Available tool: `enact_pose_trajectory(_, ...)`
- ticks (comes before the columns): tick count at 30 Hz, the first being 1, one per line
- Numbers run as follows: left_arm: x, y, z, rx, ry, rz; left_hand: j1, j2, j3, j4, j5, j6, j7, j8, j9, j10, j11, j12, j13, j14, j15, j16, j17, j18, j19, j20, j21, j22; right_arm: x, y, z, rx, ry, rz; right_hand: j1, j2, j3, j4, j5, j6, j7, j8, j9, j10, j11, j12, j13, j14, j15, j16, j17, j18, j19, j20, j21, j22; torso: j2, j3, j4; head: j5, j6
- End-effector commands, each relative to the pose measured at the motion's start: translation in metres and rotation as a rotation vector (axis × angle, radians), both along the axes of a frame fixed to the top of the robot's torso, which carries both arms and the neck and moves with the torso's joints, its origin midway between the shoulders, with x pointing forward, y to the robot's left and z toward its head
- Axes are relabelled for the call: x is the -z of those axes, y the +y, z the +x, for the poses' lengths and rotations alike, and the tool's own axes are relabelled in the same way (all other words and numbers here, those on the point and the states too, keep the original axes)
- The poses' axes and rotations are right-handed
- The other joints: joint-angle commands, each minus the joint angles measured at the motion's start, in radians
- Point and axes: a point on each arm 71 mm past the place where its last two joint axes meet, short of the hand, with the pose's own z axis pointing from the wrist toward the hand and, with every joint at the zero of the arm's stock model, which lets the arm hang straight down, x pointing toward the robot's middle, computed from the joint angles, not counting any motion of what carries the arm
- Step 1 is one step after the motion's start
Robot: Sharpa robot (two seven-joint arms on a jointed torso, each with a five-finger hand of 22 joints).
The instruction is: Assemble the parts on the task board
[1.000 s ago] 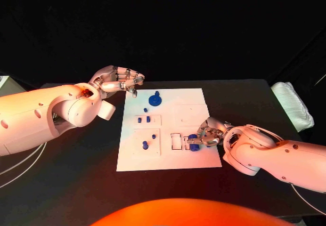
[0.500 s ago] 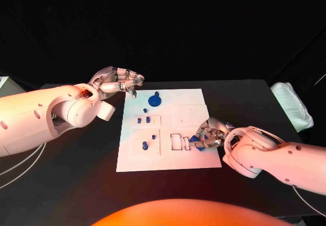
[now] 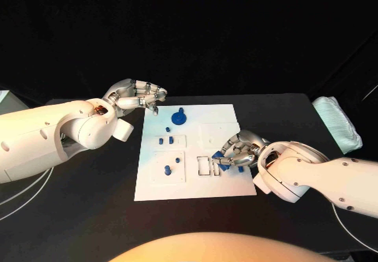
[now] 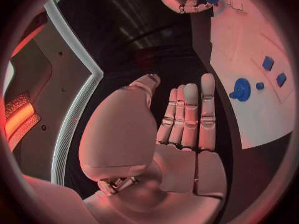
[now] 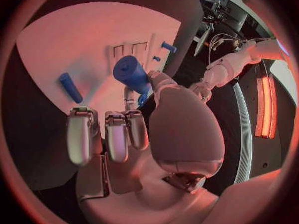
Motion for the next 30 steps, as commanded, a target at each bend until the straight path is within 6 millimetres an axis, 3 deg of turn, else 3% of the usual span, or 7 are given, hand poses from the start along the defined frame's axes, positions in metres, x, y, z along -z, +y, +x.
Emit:
enact_pose_trajectory(1, 0.0, -0.002, 0.0, 0.02, -0.001, -0.004, 0.003, 0.007, -0.001, -0.003, -0.003, -0.004, -0.001, 0.006, 0.002, -0.001, 0.001, 0.0, 0.002, 0.006, 0.002, -0.005, 0.002, 0.014, 0.007, -0.003, -0.004, -0.001, 0.001, 0.005, -0.002, 0.01, 0.051, 0.049, -0.021, 0.005, 0.011, 0.0, -0.005, 0.018, -0.009, 0.005, 0.003, 0.04, -0.004, -0.003, 0.175, 0.104, -0.004, 0.003, 0.252, -0.015, 0.054, -0.006, 0.0, 0.146, 0.001, 0.0003, 0.001, 0.001, -0.001)
enact_pose_trajectory(6, 0.0, -0.003, 0.0, 0.021, -0.001, -0.005, 0.003, 0.007, -0.001, -0.003, -0.003, -0.004, -0.001, 0.006, 0.002, -0.001, 0.001, 0.0, 0.002, 0.006, 0.002, -0.005, 0.002, 0.014, 0.007, -0.003, -0.004, -0.001, 0.005, 0.014, 0.004, 0.009, 0.071, 0.037, -0.059, -0.001, 0.028, 0.0, -0.032, 0.021, -0.009, 0.008, 0.002, 0.041, -0.004, -0.004, 0.176, 0.103, -0.003, 0.003, 0.251, -0.015, 0.054, -0.005, 0.0, 0.148, 0.0, -0.0019, 0.0009, 0.0, -0.001)
enact_pose_trajectory(10, -0.001, -0.004, -0.001, 0.024, 0.0, -0.005, 0.003, 0.007, -0.001, -0.003, -0.003, -0.004, -0.001, 0.006, 0.002, -0.001, 0.001, 0.0, 0.002, 0.006, 0.002, -0.005, 0.002, 0.014, 0.007, -0.003, -0.004, -0.001, 0.012, 0.02, 0.009, 0.031, 0.095, 0.027, -0.094, -0.003, 0.033, 0.0, -0.072, 0.022, -0.009, 0.012, 0.003, 0.04, -0.004, -0.01, 0.173, 0.103, -0.003, 0.002, 0.249, -0.015, 0.054, -0.005, -0.002, 0.147, 0.002, 0.0003, 0.0011, 0.0, 0.001)
enact_pose_trajectory(20, -0.001, -0.004, -0.001, 0.027, 0.002, -0.006, 0.004, 0.008, -0.001, -0.002, -0.003, -0.004, -0.001, 0.006, 0.002, -0.001, 0.001, -0.001, 0.002, 0.006, 0.002, -0.005, 0.003, 0.014, 0.007, -0.003, -0.005, -0.001, 0.023, 0.032, 0.019, 0.056, 0.113, 0.004, -0.096, 0.001, 0.037, -0.002, -0.076, 0.023, -0.01, 0.013, 0.003, 0.04, -0.004, -0.009, 0.174, 0.103, -0.004, 0.002, 0.249, -0.014, 0.054, -0.005, -0.004, 0.147, 0.004, 0.0, 0.003, 0.003, -0.003)
enact_pose_trajectory(30, -0.001, -0.003, -0.002, 0.022, 0.003, -0.016, 0.003, 0.013, -0.001, 0.0, -0.003, -0.003, 0.0, 0.007, 0.002, -0.002, 0.002, -0.002, 0.002, 0.007, 0.002, -0.006, 0.004, 0.013, 0.009, -0.003, -0.005, -0.002, 0.029, 0.035, 0.016, 0.037, 0.151, -0.018, -0.096, 0.002, 0.039, -0.003, -0.078, 0.023, -0.01, 0.013, 0.003, 0.039, -0.005, -0.012, 0.172, 0.103, -0.004, 0.002, 0.247, -0.014, 0.053, -0.005, -0.006, 0.145, 0.001, 0.0007, -0.0005, 0.01, -0.009)
